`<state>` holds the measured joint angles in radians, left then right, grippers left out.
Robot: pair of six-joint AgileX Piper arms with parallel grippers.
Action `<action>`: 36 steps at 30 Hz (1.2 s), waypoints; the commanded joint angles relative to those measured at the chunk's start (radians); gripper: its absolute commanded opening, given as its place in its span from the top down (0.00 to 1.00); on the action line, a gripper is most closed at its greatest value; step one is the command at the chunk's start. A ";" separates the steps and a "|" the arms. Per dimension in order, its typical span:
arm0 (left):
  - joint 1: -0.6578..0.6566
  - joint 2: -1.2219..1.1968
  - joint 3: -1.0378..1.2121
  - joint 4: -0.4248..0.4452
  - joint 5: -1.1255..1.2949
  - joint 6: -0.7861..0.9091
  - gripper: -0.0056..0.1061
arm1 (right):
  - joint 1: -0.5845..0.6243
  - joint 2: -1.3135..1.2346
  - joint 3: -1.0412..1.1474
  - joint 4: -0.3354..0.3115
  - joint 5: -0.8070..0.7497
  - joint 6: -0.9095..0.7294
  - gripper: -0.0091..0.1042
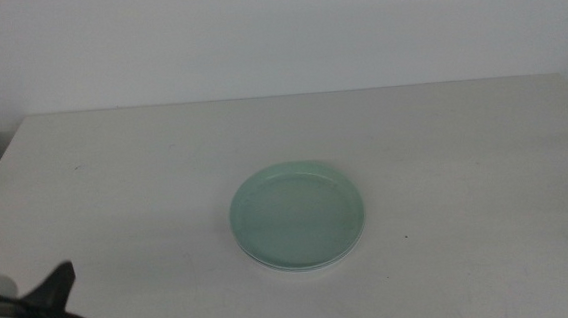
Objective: Stack the three bowls on top of each other.
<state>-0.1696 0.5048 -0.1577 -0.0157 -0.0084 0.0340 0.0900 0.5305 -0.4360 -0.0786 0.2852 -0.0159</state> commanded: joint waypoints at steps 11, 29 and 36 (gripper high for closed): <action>0.001 -0.058 0.182 -0.008 -0.064 -0.010 0.01 | -0.007 -0.029 0.020 -0.013 -0.070 -0.013 0.41; 0.001 -0.514 0.183 -0.008 0.121 -0.010 0.01 | -0.007 -0.528 0.373 0.070 -0.067 -0.013 0.41; 0.001 -0.532 0.183 -0.008 0.109 -0.010 0.01 | -0.007 -0.568 0.391 0.070 -0.070 -0.013 0.41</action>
<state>-0.1696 -0.0123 0.0298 -0.0157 0.1882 0.0340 0.0900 -0.0098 -0.0170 0.0000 0.2935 -0.0167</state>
